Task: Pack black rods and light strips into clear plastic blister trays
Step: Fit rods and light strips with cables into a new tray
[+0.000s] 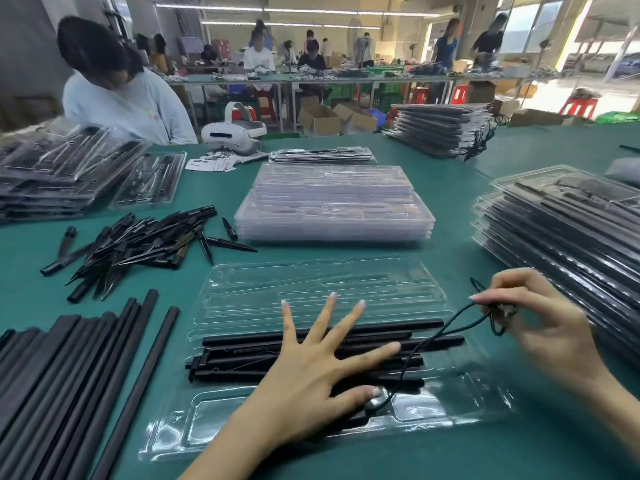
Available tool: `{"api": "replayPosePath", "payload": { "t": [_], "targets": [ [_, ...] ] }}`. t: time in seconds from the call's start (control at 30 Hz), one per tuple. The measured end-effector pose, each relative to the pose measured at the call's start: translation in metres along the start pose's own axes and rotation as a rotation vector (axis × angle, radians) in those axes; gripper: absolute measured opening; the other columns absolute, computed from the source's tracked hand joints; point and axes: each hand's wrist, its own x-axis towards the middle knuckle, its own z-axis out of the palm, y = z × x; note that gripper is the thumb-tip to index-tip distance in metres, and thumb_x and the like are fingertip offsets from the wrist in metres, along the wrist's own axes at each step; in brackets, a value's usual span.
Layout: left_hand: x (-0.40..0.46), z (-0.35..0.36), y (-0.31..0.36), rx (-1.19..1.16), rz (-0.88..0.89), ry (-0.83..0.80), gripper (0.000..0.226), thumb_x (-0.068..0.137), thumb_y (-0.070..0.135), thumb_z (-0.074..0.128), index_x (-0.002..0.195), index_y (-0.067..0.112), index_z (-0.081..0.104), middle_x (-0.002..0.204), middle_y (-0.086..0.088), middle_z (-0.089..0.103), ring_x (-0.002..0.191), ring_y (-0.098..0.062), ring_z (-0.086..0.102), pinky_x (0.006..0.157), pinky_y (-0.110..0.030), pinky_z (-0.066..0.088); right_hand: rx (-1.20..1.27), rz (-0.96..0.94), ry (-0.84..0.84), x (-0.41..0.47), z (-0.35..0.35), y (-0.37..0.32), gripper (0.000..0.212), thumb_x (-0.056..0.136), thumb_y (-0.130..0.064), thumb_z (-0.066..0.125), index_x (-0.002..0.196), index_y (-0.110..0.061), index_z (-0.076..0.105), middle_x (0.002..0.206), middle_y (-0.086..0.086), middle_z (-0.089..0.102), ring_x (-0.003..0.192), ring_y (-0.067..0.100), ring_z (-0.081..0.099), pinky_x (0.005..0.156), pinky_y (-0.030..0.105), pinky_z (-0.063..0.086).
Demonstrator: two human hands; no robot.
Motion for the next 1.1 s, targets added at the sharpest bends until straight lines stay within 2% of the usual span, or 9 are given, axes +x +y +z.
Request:
{"api": "replayPosePath", "payload": {
  "t": [0.03,0.13,0.23,0.37,0.57,0.77,0.93,1.03,1.1],
  "targets": [
    [0.0,-0.001,0.0,-0.004,0.034,-0.01,0.047,0.089,0.07,0.01,0.133,0.071,-0.005,0.152,0.027,-0.026,0.138,-0.01,-0.035,0.099,-0.069,-0.026,-0.147,-0.068,-0.046,0.001,-0.005,0.002,0.013,0.09,-0.017,0.059,0.098,-0.017,0.07,0.089,0.009,0.054,0.083,0.016,0.053,0.074,0.021,0.046],
    [0.002,-0.001,0.001,-0.036,0.042,-0.06,0.043,0.091,0.067,0.01,0.133,0.072,0.004,0.148,0.035,-0.025,0.138,-0.004,-0.034,0.103,-0.07,-0.018,-0.338,-0.141,-0.172,-0.002,-0.016,0.011,0.039,0.096,-0.042,0.047,0.104,-0.012,0.069,0.087,0.006,0.055,0.084,0.013,0.052,0.076,0.02,0.043],
    [0.002,0.0,0.001,-0.052,0.02,-0.088,0.042,0.09,0.068,0.008,0.131,0.074,0.004,0.148,0.035,-0.024,0.137,-0.003,-0.034,0.106,-0.067,-0.017,-0.33,-0.132,-0.251,-0.008,-0.022,0.012,0.044,0.096,-0.044,0.046,0.099,-0.01,0.073,0.091,0.002,0.056,0.085,0.007,0.053,0.076,0.016,0.044],
    [0.002,-0.003,0.002,-0.059,0.021,-0.111,0.041,0.09,0.067,0.008,0.131,0.075,0.006,0.148,0.036,-0.023,0.138,-0.005,-0.033,0.106,-0.066,-0.018,-0.275,-0.162,-0.372,-0.011,-0.029,0.006,0.033,0.096,-0.042,0.048,0.097,-0.023,0.074,0.113,-0.004,0.06,0.103,0.011,0.056,0.087,0.021,0.046],
    [0.004,-0.005,0.004,-0.089,0.024,-0.142,0.042,0.09,0.066,0.006,0.131,0.074,0.01,0.15,0.036,-0.017,0.14,-0.004,-0.028,0.108,-0.061,-0.02,-0.221,-0.137,-0.526,-0.016,-0.022,-0.004,0.033,0.098,-0.04,0.046,0.105,-0.021,0.072,0.085,-0.009,0.055,0.077,0.005,0.053,0.065,0.02,0.045],
    [0.003,-0.005,0.006,-0.077,0.016,-0.149,0.043,0.088,0.067,0.001,0.13,0.075,0.007,0.152,0.034,-0.013,0.14,0.003,-0.024,0.11,-0.059,-0.02,-0.224,-0.057,-0.81,-0.022,-0.002,-0.014,0.022,0.1,-0.048,0.038,0.105,-0.037,0.057,0.084,-0.014,0.046,0.081,0.001,0.046,0.073,0.018,0.038],
    [0.003,-0.004,0.005,-0.087,0.023,-0.134,0.042,0.089,0.067,0.002,0.129,0.076,0.007,0.153,0.034,-0.01,0.14,0.005,-0.021,0.112,-0.055,-0.02,-0.112,0.099,-0.821,-0.016,0.03,-0.027,0.038,0.091,-0.063,0.04,0.102,-0.035,0.065,0.086,-0.024,0.062,0.08,-0.009,0.054,0.077,0.011,0.038],
    [0.003,-0.004,0.005,-0.094,0.027,-0.123,0.043,0.089,0.067,0.005,0.131,0.074,0.009,0.153,0.034,-0.008,0.141,0.006,-0.018,0.113,-0.054,-0.017,-0.118,0.196,-0.703,-0.014,0.034,-0.029,0.035,0.077,-0.066,0.059,0.094,-0.038,0.069,0.073,-0.025,0.063,0.071,-0.005,0.058,0.066,0.01,0.04],
    [0.004,-0.006,0.004,-0.103,0.041,-0.141,0.043,0.091,0.066,0.009,0.133,0.072,0.009,0.154,0.032,-0.006,0.141,0.006,-0.018,0.113,-0.054,-0.018,-0.16,0.283,-0.606,-0.011,0.036,-0.03,0.035,0.067,-0.059,0.074,0.085,-0.03,0.066,0.062,-0.02,0.061,0.056,0.0,0.052,0.056,0.012,0.038]
  ]
}}
